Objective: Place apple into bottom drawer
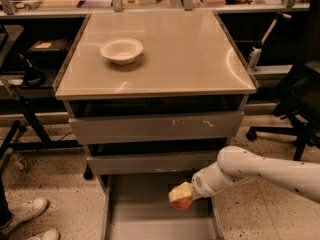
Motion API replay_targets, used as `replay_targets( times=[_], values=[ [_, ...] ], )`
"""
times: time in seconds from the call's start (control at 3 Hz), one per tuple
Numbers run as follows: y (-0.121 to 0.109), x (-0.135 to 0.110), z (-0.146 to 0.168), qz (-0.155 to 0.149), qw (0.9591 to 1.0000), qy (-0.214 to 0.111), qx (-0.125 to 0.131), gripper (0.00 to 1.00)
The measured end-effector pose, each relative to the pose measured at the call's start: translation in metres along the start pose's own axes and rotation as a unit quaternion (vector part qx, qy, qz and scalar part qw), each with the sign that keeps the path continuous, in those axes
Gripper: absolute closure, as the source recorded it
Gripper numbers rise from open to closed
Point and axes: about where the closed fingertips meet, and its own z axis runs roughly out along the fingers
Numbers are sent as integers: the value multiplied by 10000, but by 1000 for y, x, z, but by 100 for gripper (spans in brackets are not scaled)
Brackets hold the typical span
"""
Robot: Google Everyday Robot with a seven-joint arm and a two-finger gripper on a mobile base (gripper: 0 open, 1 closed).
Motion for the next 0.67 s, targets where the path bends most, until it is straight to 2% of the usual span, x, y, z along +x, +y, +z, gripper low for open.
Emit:
replay_targets(
  times=[0.33, 0.67],
  values=[
    [-12, 4, 46, 290, 9994, -69, -152, 100],
    [-33, -6, 94, 661, 9964, -374, -366, 100]
  ],
)
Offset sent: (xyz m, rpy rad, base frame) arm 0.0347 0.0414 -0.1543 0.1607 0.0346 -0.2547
